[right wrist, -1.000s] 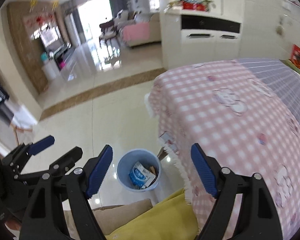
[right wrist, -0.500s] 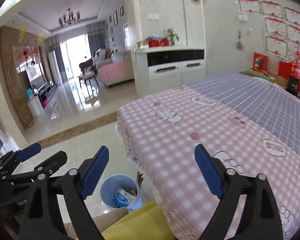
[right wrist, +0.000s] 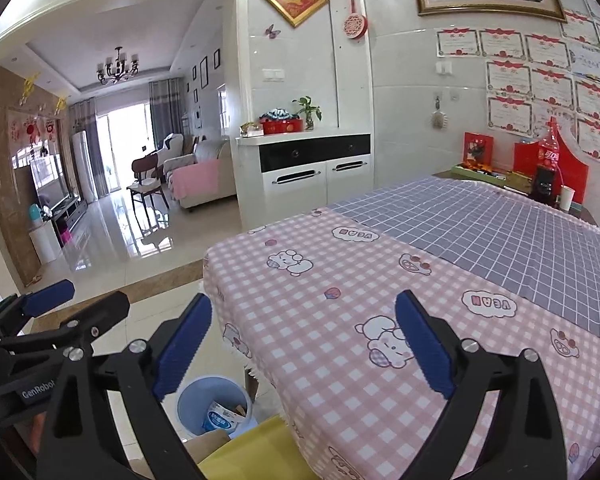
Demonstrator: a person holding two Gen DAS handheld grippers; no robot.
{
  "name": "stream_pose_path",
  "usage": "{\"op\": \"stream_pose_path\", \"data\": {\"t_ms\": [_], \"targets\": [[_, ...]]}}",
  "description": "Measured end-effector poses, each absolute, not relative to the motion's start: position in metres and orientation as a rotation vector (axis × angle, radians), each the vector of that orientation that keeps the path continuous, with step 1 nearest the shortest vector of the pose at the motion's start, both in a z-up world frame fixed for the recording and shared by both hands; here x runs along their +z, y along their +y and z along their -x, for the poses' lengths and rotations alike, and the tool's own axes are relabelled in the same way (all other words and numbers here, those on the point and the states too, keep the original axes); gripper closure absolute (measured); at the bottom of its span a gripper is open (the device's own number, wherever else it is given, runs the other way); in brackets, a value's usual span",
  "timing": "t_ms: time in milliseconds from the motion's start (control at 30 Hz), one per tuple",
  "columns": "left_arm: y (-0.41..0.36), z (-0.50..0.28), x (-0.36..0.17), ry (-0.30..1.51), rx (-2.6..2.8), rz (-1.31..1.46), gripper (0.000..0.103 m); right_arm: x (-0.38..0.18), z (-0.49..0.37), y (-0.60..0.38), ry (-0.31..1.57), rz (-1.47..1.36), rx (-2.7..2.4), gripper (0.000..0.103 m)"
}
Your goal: Collect trash
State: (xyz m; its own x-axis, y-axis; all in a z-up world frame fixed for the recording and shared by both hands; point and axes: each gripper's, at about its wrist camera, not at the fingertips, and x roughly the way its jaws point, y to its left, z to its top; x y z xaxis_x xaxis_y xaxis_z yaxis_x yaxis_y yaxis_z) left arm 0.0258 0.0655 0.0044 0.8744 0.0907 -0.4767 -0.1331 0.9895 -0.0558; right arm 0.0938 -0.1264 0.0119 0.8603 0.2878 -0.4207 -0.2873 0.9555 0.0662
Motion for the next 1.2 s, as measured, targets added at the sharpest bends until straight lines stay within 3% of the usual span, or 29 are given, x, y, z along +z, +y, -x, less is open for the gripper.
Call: {"op": "stream_pose_path", "data": {"t_ms": [1200], "targets": [[0.053, -0.037, 0.003, 0.497, 0.109, 0.089, 0.012, -0.004, -0.100, -0.142, 0.468, -0.050, 0.213, 0.011]]}}
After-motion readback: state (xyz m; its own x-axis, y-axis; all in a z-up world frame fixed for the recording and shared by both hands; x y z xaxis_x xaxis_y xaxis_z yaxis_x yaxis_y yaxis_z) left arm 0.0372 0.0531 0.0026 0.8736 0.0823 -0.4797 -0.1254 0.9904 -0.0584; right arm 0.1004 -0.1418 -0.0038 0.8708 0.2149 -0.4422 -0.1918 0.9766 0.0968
